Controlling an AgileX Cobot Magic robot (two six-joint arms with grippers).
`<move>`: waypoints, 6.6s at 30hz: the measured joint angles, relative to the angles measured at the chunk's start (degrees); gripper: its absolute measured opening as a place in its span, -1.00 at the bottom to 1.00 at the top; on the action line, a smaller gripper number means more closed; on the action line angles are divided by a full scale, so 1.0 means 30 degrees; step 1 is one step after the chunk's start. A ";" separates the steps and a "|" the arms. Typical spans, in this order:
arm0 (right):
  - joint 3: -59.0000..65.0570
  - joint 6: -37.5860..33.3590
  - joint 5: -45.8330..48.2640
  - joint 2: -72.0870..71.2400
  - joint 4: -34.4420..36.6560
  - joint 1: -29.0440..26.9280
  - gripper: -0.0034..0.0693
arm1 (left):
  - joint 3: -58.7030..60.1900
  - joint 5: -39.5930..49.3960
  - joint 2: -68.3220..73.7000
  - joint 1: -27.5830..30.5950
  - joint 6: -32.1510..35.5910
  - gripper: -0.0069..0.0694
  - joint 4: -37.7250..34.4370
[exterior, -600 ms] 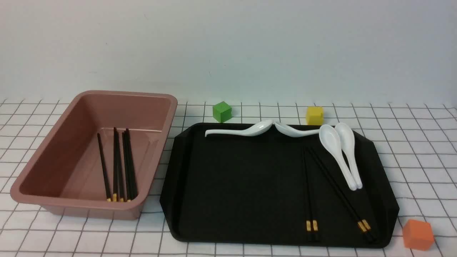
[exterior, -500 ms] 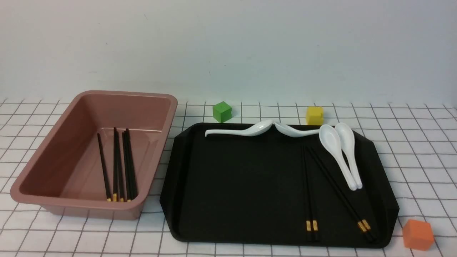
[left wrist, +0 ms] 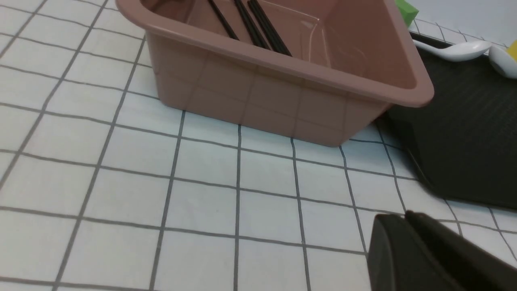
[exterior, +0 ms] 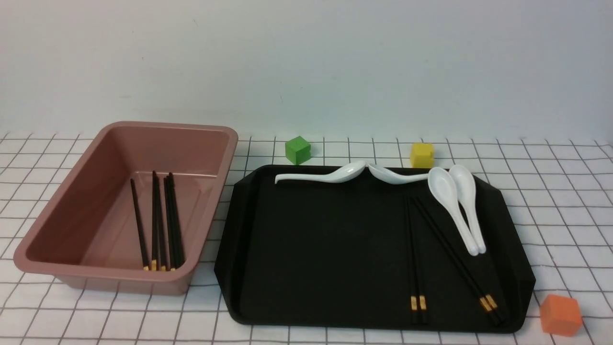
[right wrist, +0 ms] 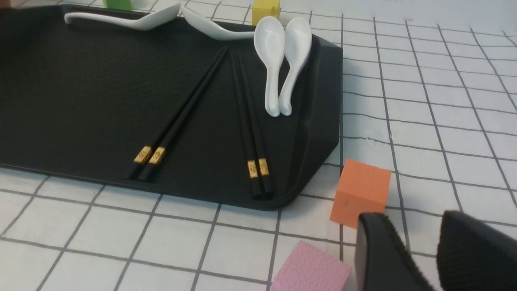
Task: On white black tablecloth take chopsticks from black tray and put them in box.
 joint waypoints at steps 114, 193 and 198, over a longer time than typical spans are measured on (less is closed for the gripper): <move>-3.0308 0.1848 0.5628 3.4397 0.9704 1.0946 -0.53 | 0.0000 0.0072 0.0000 0.0000 0.0000 -0.52 -0.0054; -0.5953 0.1730 -0.2938 0.4494 -0.0994 0.5854 -0.84 | 0.0000 0.0069 -0.0006 0.0000 0.0007 -0.42 -0.0177; -0.2684 0.5466 -0.2159 0.1593 -0.3341 0.2712 -0.82 | 0.0000 0.0086 -0.0006 0.0000 0.0007 -0.42 -0.0177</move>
